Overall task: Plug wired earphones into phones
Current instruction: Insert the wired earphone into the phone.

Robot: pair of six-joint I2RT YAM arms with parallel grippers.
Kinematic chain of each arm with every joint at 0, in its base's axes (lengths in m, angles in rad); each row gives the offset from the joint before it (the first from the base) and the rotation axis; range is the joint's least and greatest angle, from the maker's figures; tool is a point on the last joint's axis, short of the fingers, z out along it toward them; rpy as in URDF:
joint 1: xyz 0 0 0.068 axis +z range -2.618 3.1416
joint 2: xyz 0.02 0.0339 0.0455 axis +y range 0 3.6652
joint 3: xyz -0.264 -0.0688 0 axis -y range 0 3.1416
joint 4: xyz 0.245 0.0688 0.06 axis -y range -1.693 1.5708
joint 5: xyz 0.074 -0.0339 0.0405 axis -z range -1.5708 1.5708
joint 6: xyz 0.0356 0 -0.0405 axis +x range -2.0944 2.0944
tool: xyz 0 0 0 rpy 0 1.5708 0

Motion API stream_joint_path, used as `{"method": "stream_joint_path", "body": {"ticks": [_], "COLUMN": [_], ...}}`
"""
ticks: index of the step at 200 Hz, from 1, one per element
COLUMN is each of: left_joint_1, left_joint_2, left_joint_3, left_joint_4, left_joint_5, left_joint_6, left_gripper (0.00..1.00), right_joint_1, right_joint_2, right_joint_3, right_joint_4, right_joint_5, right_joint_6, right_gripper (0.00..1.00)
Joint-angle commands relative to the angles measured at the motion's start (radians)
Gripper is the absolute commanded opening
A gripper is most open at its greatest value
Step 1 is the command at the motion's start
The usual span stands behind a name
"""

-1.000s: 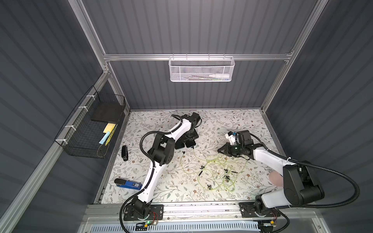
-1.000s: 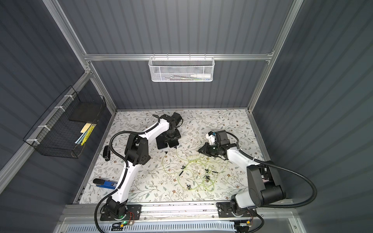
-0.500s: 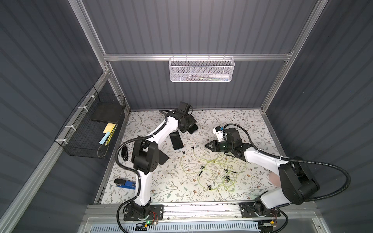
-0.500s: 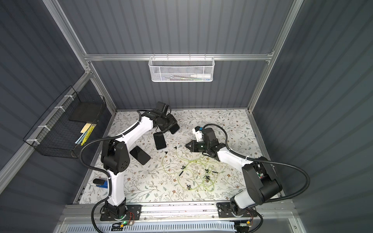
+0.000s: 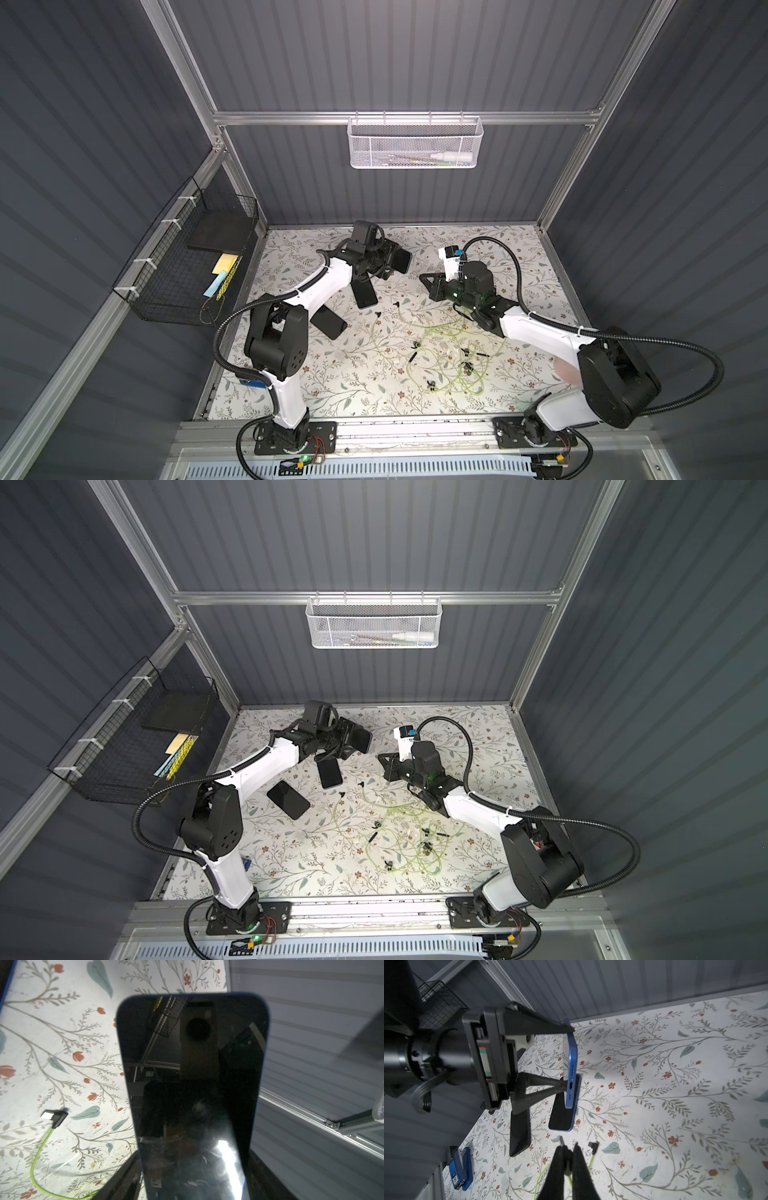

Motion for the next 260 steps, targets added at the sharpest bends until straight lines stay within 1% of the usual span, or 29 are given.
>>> {"method": "stream_joint_path", "body": {"ticks": [1, 32, 60, 118, 121, 125, 176, 260], "left_joint_1": [0.000, -0.013, -0.028, -0.036, -0.036, -0.036, -0.043, -0.043], "left_joint_2": [-0.011, -0.007, 0.001, -0.008, -0.010, -0.010, -0.011, -0.002], "left_joint_3": [-0.007, -0.014, -0.017, -0.028, -0.061, -0.067, -0.083, -0.082], "left_joint_4": [0.126, 0.128, 0.137, 0.143, 0.143, 0.144, 0.165, 0.181], "left_joint_5": [0.074, 0.082, 0.087, 0.077, 0.078, 0.077, 0.082, 0.093], "left_joint_6": [-0.092, -0.109, -0.123, -0.124, -0.123, -0.123, -0.128, -0.133], "left_gripper": [0.00, 0.00, 0.00, 0.00, 0.00, 0.00, 0.00, 0.00], "right_joint_1": [0.003, 0.002, 0.003, 0.002, 0.001, 0.002, 0.001, 0.001], "right_joint_2": [0.006, 0.027, 0.050, 0.050, 0.052, 0.053, 0.059, 0.098], "right_joint_3": [0.012, 0.026, 0.047, 0.051, 0.051, 0.052, 0.056, 0.080], "right_joint_4": [0.038, 0.046, 0.053, 0.079, 0.081, 0.081, 0.082, 0.075], "right_joint_5": [0.058, 0.081, 0.075, 0.102, 0.103, 0.103, 0.125, 0.107], "right_joint_6": [-0.035, -0.036, -0.042, -0.050, -0.050, -0.052, -0.055, -0.038], "right_gripper": [0.00, 0.00, 0.00, 0.00, 0.00, 0.00, 0.00, 0.00]}}
